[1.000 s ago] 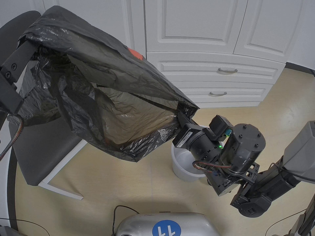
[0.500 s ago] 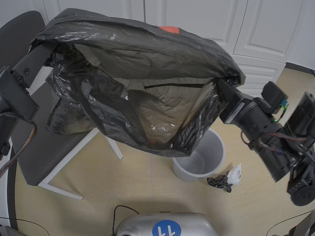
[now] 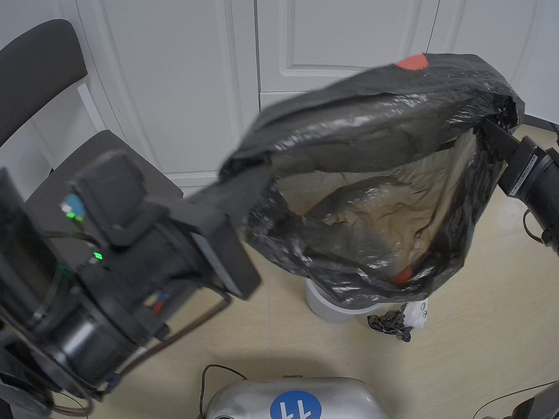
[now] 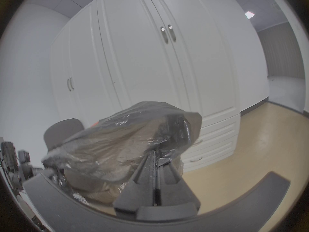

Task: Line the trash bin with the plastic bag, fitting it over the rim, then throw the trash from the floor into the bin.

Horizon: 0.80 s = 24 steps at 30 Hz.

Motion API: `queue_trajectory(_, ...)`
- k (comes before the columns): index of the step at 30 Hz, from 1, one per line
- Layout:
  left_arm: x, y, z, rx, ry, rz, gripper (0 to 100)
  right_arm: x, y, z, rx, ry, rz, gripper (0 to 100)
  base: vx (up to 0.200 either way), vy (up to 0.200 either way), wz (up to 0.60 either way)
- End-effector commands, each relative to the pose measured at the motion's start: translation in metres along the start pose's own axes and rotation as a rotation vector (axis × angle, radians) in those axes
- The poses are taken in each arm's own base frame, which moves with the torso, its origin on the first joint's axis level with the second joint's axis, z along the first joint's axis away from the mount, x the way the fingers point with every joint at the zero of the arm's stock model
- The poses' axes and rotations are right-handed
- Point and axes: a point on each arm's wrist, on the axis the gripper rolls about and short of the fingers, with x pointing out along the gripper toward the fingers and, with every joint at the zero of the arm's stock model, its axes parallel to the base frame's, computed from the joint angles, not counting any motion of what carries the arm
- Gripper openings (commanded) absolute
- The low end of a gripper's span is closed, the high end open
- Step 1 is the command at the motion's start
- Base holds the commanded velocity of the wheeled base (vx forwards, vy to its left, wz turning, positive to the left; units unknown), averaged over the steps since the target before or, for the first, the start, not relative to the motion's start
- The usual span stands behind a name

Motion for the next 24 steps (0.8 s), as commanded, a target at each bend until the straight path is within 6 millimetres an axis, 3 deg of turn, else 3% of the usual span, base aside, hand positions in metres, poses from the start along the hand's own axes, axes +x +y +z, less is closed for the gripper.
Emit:
queue_trajectory(1,0.043,0.000,-0.075,-0.045,0.222,0.035,0,-0.004,-0.021,-0.004,-0.138,0.008,-0.150,0,0.000,0.000,0.00)
queue_trajectory(6,0.057,0.020,-0.085,-0.034,0.241,0.097,0,0.003,-0.030,-0.020,-0.257,0.050,-0.244,0,0.000,0.000,0.00)
queue_trajectory(12,0.061,0.030,-0.087,-0.036,0.251,0.107,0,0.001,-0.035,-0.032,-0.324,0.091,-0.308,0,0.000,0.000,0.00)
queue_trajectory(24,0.062,0.050,-0.082,-0.019,0.236,0.171,0,0.012,-0.057,-0.040,-0.399,0.120,-0.446,0,0.000,0.000,0.00)
